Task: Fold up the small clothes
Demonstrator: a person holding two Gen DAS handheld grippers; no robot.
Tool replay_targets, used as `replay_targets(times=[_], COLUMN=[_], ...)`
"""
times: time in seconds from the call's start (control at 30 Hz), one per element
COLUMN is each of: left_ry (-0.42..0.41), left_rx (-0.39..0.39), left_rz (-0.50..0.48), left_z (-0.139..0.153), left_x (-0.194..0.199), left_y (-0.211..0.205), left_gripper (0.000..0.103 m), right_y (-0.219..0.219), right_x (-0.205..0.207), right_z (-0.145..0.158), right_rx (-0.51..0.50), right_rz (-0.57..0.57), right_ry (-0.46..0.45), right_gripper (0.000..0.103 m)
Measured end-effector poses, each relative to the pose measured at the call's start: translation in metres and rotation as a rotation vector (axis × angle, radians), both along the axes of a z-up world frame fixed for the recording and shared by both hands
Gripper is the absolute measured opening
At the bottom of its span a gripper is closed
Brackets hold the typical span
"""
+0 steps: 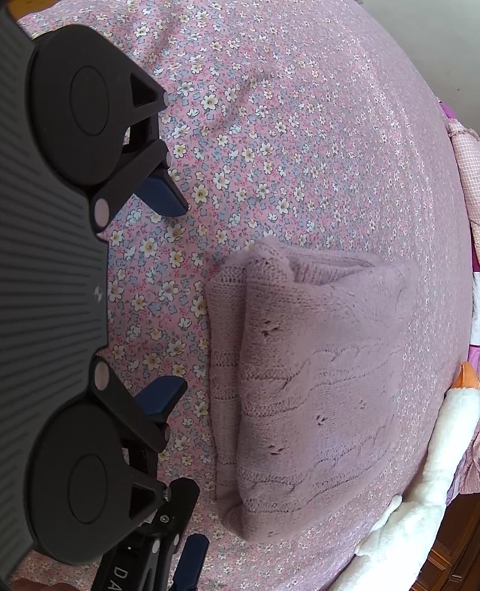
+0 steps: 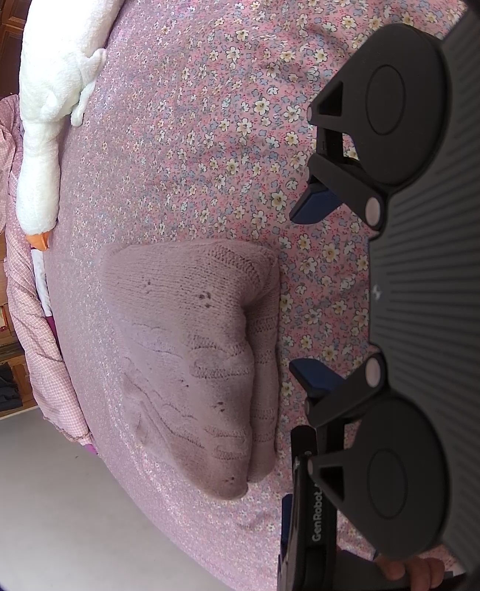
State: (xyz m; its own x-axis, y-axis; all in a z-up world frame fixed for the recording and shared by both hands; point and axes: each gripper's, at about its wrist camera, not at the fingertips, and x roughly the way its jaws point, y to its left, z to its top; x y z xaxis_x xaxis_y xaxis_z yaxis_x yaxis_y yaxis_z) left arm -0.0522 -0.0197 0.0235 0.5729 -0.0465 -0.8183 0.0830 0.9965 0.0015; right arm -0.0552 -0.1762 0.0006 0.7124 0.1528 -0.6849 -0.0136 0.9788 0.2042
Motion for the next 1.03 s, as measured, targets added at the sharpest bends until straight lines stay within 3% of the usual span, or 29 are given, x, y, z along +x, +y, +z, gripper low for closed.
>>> replay_targets(times=[1.03], left_ry=[0.003], left_rx=[-0.001], left_rz=[-0.005], left_z=[0.0031], left_x=[0.0003], left_y=[-0.0035], left_gripper=[0.097], right_y=[0.0012], right_x=[0.0048], right_z=[0.0035], right_rx=[-0.001], right_rz=[0.001], right_ry=[-0.003], right_gripper=[0.082])
